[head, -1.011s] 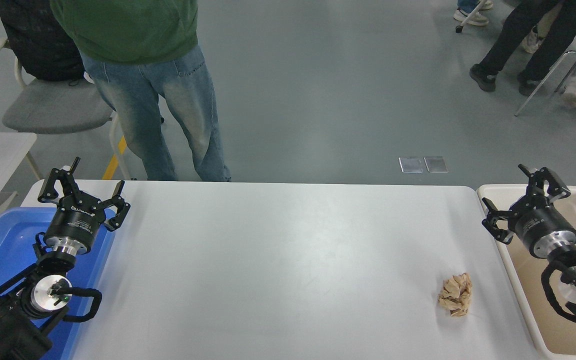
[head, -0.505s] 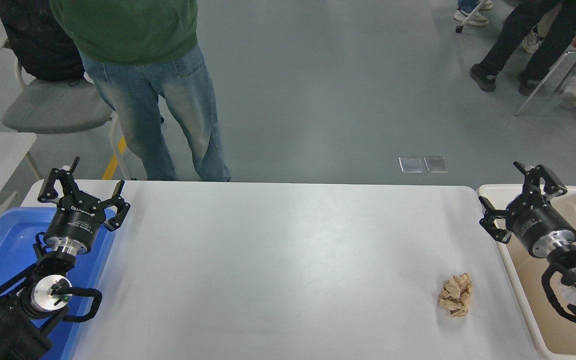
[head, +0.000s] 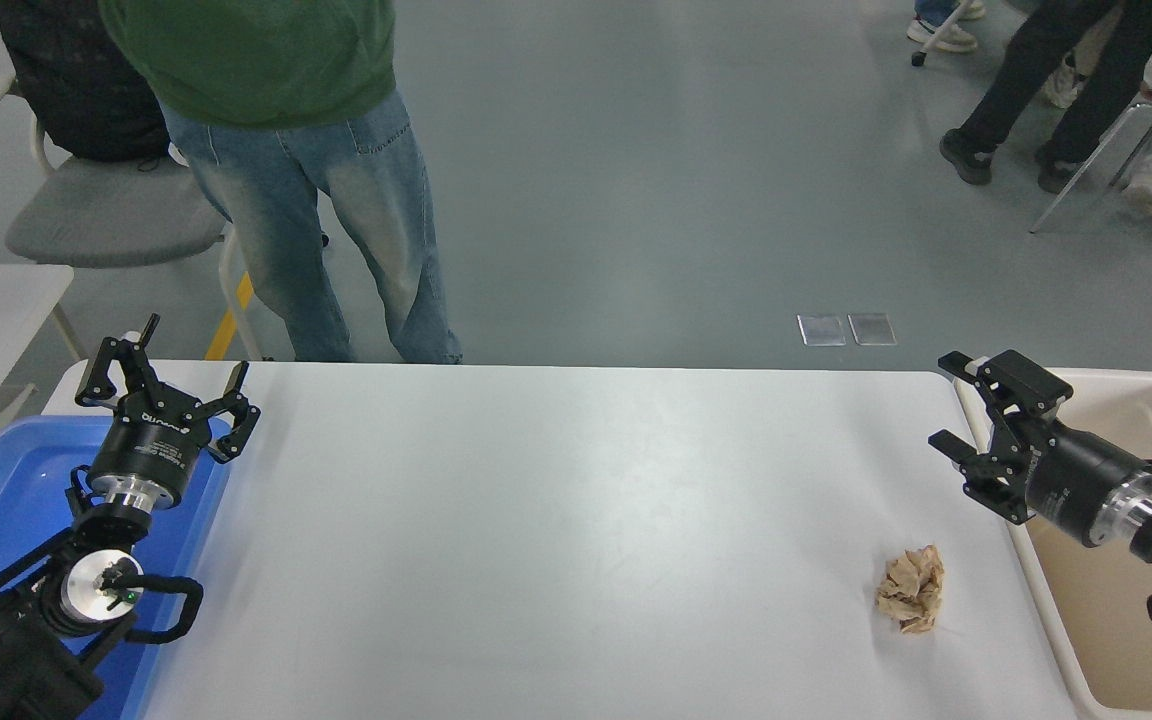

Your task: Clean the table surface

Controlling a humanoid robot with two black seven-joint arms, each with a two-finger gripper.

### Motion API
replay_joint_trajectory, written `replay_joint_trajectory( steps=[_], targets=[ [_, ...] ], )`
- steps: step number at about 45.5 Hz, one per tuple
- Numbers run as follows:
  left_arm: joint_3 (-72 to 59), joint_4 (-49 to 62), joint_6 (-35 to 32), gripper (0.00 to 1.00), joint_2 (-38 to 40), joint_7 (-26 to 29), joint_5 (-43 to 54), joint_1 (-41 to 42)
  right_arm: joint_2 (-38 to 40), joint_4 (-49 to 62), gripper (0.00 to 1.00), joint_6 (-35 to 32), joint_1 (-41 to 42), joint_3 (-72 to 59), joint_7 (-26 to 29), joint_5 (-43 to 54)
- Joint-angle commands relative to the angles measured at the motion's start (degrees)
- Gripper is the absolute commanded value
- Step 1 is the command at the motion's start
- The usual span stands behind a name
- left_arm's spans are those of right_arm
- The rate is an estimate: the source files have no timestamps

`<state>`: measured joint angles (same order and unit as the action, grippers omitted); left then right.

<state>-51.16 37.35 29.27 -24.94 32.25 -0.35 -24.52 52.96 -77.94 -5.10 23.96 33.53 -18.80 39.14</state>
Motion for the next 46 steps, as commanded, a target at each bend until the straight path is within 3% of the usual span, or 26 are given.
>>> replay_joint_trajectory(
  steps=[1, 12, 17, 21, 24, 33, 46],
  targets=[
    [0.01, 0.0, 0.0, 0.99, -0.02, 0.0, -0.01, 0.0, 3.64, -3.8, 1.0, -0.97, 3.02, -6.97, -0.01, 16.4],
    [0.01, 0.0, 0.0, 0.99, -0.02, 0.0, -0.01, 0.0, 3.72, -3.1, 1.0, -0.97, 11.55, -22.61, -0.1, 26.85],
    [0.01, 0.0, 0.0, 0.99, -0.02, 0.0, -0.01, 0.0, 3.2, -2.39, 1.0, 3.5, 13.75, -26.05, 0.17, 35.56],
    [0.01, 0.0, 0.0, 0.99, 0.06, 0.0, -0.01, 0.0, 3.02, -1.95, 1.0, 5.18, 13.92, -27.46, 0.95, 36.45],
    [0.01, 0.0, 0.0, 0.99, -0.02, 0.0, -0.01, 0.0, 2.85, -0.9, 1.0, 5.71, 14.19, -28.51, 3.85, 36.63],
    [0.01, 0.0, 0.0, 0.99, 0.06, 0.0, -0.01, 0.0, 0.91, 1.04, 1.0, 5.89, 14.28, -28.87, 19.31, 35.31],
    [0.01, 0.0, 0.0, 0.99, -0.02, 0.0, -0.01, 0.0, -1.28, 1.12, 1.0, 5.89, 14.63, -28.69, 21.52, 32.85]
  ],
)
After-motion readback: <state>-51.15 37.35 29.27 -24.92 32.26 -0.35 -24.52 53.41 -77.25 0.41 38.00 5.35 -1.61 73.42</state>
